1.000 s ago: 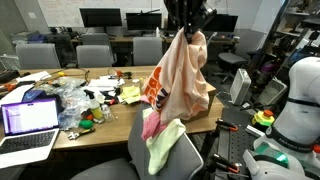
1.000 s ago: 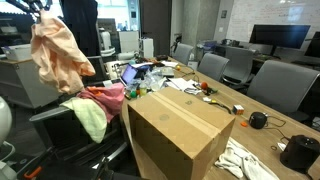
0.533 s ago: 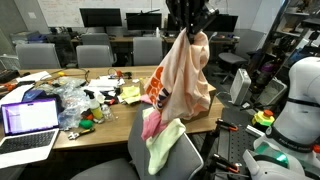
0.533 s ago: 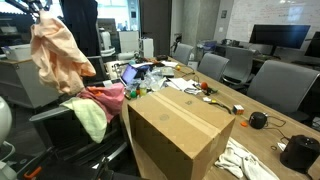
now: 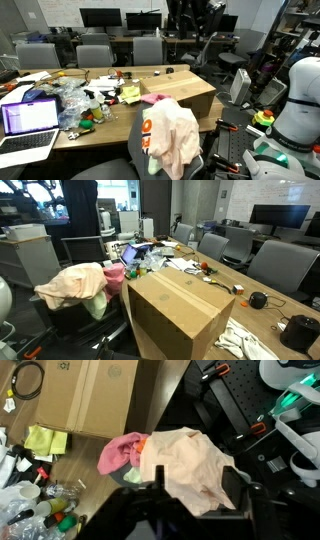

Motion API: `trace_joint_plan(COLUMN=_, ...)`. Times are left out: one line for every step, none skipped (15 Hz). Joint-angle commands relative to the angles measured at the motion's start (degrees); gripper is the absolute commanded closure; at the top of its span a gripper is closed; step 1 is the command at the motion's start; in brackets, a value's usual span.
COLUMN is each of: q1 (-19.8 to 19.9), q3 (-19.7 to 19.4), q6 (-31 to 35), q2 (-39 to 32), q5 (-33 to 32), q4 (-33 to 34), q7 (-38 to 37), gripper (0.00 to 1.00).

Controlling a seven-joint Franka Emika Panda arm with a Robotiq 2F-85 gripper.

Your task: Put the green towel, the pink shirt and the peach shirt on the backrest of the chair respectively

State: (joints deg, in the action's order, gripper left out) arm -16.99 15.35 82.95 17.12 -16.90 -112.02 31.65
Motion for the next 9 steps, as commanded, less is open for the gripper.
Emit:
trace_joint_plan(q1=-0.43, q3=-0.22, q6=-1.96, q2=-0.3, q5=-1.39, q4=0.93, q7=-0.75, gripper=0.08)
trace_joint_plan(q1=-0.41, q3=-0.31, q6=-2.28, q2=-0.33, q5=-1.32, q4=0.98, q7=-0.69, gripper=0.01)
trace_joint_plan(q1=-0.24, q3=-0.51, q6=-2.85, q2=-0.21, q5=-1.61, q4=0.98, q7=-0.51, gripper=0.0)
trace_joint_plan(q1=-0.08, q3=-0.72, q6=-3.35, q2=-0.16, q5=-1.87, q4=0.99, q7=-0.54, gripper=0.0)
trace_joint_plan(q1=0.28, q3=-1.23, q6=-4.16, q2=0.18, q5=-2.19, q4=0.93, q7=-0.59, gripper=0.0)
trace_joint_plan(q1=0.58, q3=-1.73, q6=-4.37, q2=0.65, q5=-2.71, q4=0.66, q7=-0.88, gripper=0.0)
trace_joint_plan(q1=1.1, q3=-2.66, q6=-5.08, q2=1.49, q5=-2.78, q4=0.33, q7=-1.0, gripper=0.0)
trace_joint_plan(q1=1.57, q3=-3.49, q6=-5.17, q2=2.14, q5=-3.13, q4=-0.02, q7=-1.46, gripper=0.0)
trace_joint_plan(q1=2.13, q3=-4.46, q6=-6.36, q2=2.94, q5=-3.42, q4=-0.34, q7=-1.4, gripper=0.0)
